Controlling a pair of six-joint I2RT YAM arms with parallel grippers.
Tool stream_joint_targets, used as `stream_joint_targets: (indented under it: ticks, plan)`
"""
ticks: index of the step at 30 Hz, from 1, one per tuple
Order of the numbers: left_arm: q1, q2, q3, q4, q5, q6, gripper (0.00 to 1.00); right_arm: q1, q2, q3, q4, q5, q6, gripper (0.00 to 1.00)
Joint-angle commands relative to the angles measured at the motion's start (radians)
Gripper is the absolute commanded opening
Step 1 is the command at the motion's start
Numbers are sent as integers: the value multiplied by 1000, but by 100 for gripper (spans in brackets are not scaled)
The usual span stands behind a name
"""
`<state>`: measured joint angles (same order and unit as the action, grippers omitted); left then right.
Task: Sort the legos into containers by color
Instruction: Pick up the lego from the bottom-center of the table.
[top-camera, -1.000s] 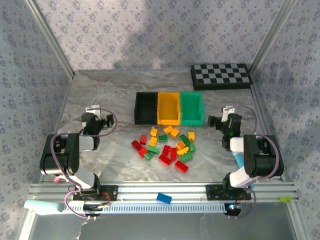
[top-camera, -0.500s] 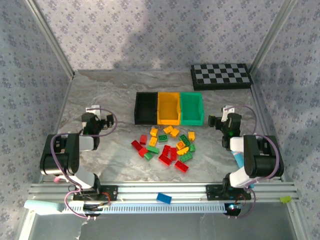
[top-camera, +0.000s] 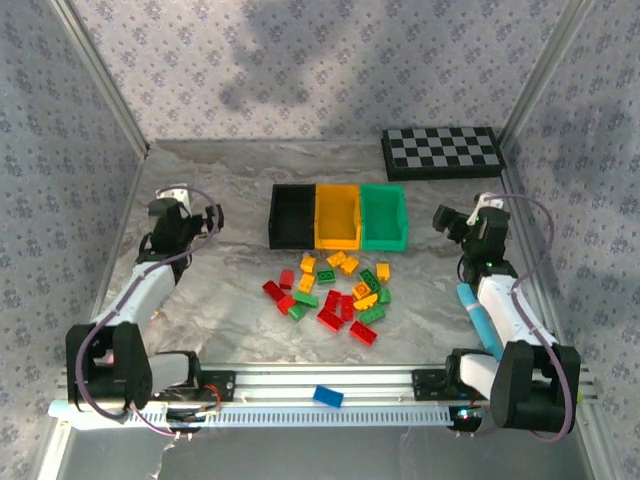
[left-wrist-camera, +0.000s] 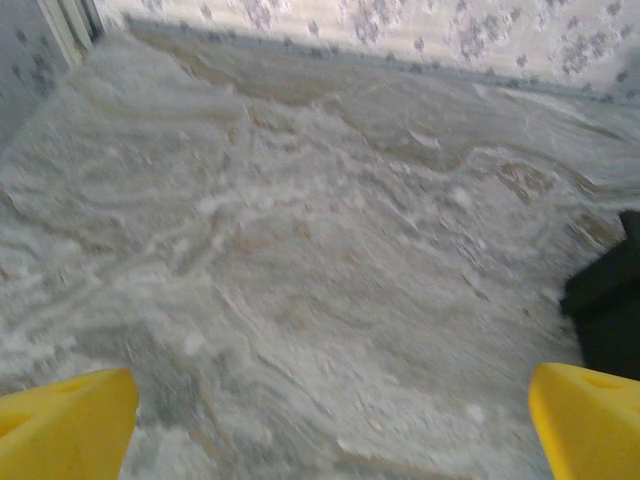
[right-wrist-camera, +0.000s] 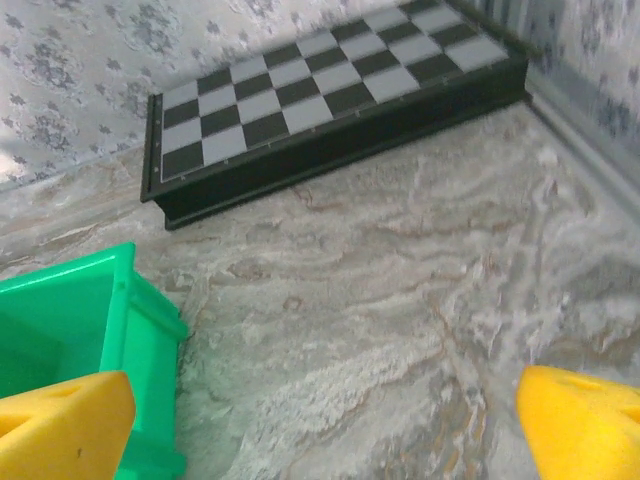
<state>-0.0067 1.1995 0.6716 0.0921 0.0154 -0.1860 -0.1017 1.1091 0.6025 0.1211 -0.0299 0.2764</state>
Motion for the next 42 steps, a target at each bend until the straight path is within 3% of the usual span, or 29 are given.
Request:
stream_joint_targets:
  ticks: [1, 5, 11, 19, 25, 36, 42]
  plan:
    - [7, -26, 31, -201, 134, -90, 100, 52, 7, 70, -265, -146, 79, 99]
    - [7, -53, 25, -295, 240, -139, 100, 227, 12, 141, -481, -130, 14, 98]
    - [-1, -111, -51, -278, 361, -229, 100, 503, 13, 177, -646, -74, 109, 90]
    - [-41, -71, -69, -210, 388, -267, 100, 844, 110, 231, -735, 88, 194, 78]
    - [-105, -7, -53, -173, 387, -286, 100, 926, 233, 252, -727, 124, 203, 74]
    - [-201, 32, -45, -157, 322, -295, 100, 915, 347, 273, -670, 142, 168, 70]
    - [-218, 44, -38, -156, 316, -292, 100, 916, 388, 290, -651, 136, 162, 57]
